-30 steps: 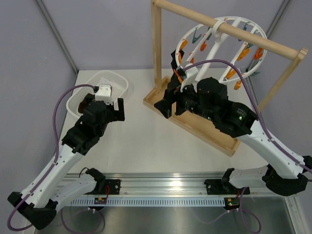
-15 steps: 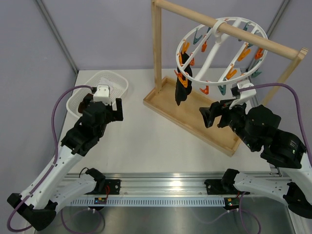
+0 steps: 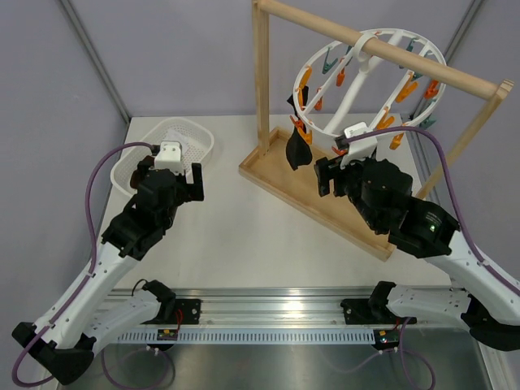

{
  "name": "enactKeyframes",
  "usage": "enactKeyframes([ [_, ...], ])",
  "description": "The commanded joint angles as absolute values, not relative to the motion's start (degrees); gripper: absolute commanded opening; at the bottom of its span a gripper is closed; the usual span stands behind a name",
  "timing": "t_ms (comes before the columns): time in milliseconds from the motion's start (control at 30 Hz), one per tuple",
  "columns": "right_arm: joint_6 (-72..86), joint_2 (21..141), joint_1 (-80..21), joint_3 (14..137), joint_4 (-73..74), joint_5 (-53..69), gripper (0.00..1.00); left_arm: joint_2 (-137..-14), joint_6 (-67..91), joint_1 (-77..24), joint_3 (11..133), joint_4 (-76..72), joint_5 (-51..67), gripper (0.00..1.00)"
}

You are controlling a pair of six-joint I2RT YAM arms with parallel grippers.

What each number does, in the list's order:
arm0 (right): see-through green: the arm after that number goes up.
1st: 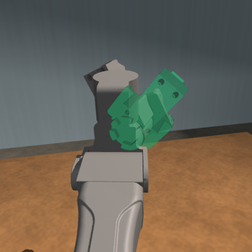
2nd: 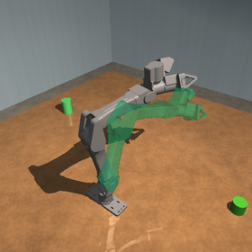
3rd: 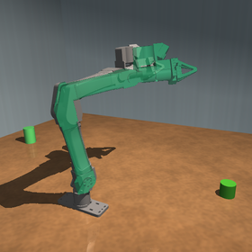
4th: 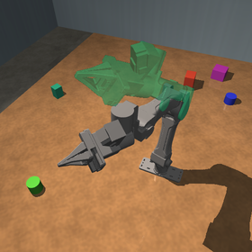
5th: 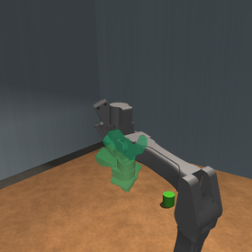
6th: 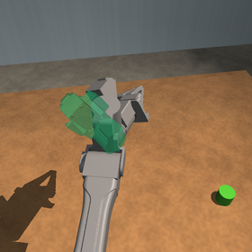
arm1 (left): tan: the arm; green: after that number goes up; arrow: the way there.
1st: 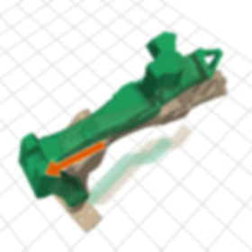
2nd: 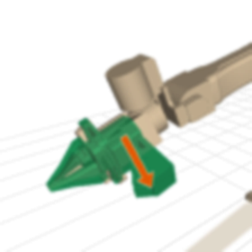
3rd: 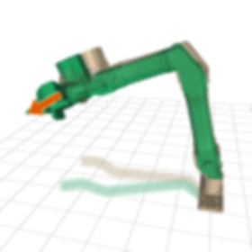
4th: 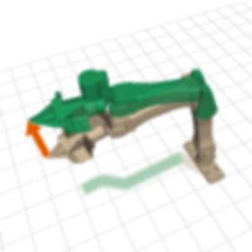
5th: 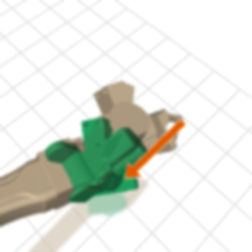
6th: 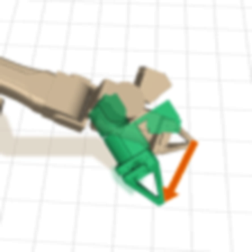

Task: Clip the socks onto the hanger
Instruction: Open the clamp at the hanger.

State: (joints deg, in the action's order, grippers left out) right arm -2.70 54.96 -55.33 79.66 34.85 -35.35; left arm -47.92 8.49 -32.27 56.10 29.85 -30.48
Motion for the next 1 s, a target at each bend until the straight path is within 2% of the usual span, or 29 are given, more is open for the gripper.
enactKeyframes([
  [0,-8.16,55.90,-55.46,78.66,28.83,-37.96,0.78,-46.85,7.74,-31.99,55.81,26.46,-32.26,0.99],
  [167,-9.84,56.16,-55.46,78.49,25.75,-40.25,0.78,-46.76,7.82,-31.99,55.81,26.46,-31.91,0.99],
  [533,-10.29,59.24,-53.27,80.60,25.93,-40.43,0.64,-46.32,7.56,-31.99,55.64,26.37,-31.73,0.99],
  [967,-7.91,59.94,-45.97,79.54,24.35,-28.92,0.57,-46.06,7.56,-31.99,55.63,26.28,-31.12,0.99],
])
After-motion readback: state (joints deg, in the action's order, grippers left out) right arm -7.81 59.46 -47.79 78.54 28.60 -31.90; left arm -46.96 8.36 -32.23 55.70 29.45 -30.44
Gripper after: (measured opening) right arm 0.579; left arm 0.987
